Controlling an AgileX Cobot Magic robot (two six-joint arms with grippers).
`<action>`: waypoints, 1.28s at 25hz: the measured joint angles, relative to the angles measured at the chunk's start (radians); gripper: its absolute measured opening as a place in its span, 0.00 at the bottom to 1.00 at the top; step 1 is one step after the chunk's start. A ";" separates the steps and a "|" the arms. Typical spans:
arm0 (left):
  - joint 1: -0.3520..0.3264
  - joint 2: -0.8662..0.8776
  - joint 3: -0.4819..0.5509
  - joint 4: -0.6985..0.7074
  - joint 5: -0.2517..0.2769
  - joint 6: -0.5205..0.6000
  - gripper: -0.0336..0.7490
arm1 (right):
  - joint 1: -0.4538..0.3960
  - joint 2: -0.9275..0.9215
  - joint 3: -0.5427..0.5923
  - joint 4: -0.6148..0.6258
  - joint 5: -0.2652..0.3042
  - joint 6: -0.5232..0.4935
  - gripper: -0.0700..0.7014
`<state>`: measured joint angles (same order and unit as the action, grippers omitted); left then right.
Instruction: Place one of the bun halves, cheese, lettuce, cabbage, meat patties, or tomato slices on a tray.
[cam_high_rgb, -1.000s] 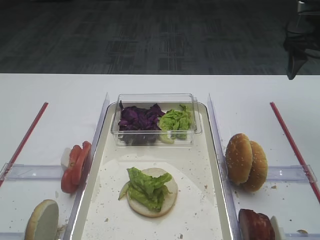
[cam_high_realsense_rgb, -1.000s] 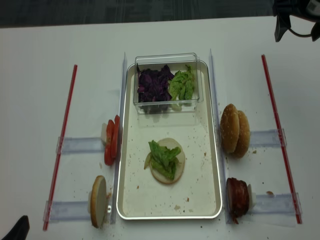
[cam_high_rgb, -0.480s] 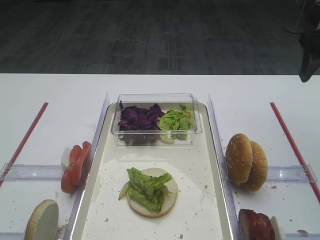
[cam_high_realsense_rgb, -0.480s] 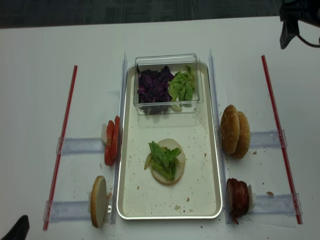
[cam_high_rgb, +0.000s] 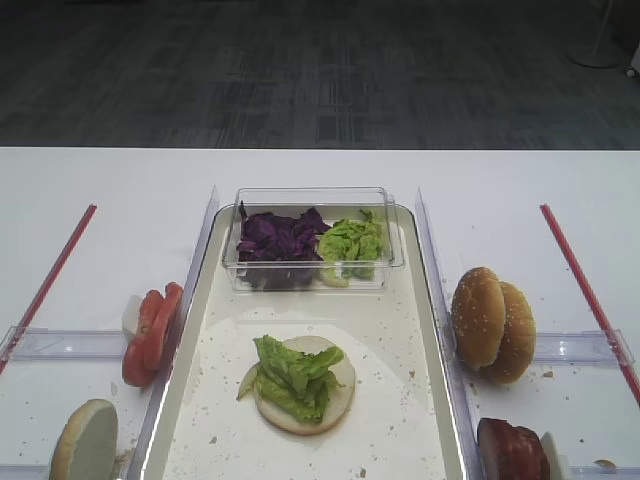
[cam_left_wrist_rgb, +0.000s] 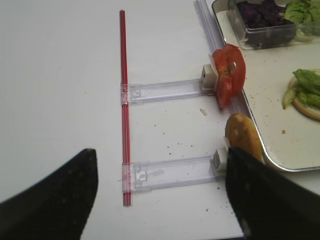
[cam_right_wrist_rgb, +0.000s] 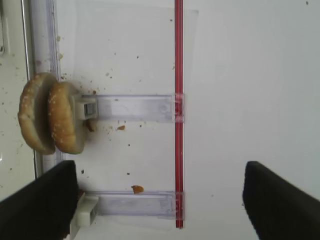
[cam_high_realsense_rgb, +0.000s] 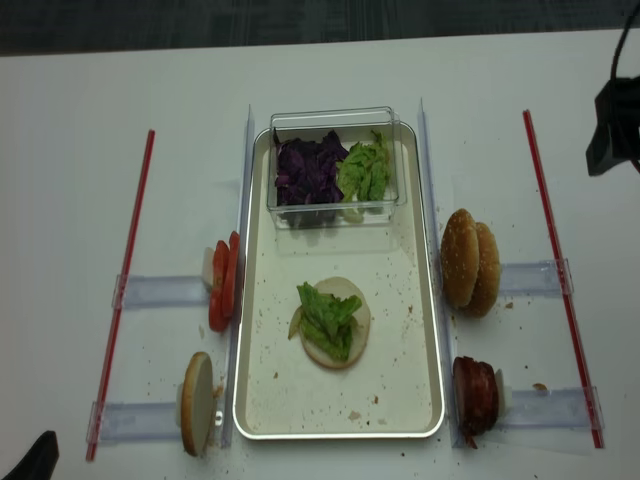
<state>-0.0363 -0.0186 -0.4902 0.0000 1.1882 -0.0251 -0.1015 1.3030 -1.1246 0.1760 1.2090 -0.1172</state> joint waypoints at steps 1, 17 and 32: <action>0.000 0.000 0.000 0.000 0.000 0.000 0.67 | 0.000 -0.041 0.028 -0.002 -0.005 0.000 0.97; 0.000 0.000 0.000 0.000 0.000 0.000 0.67 | 0.000 -0.680 0.413 -0.034 -0.003 0.000 0.97; 0.000 0.000 0.000 0.000 0.000 0.000 0.67 | 0.000 -1.135 0.600 -0.073 -0.036 0.010 0.97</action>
<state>-0.0363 -0.0186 -0.4902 0.0000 1.1882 -0.0251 -0.1015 0.1679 -0.5248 0.1033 1.1731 -0.1072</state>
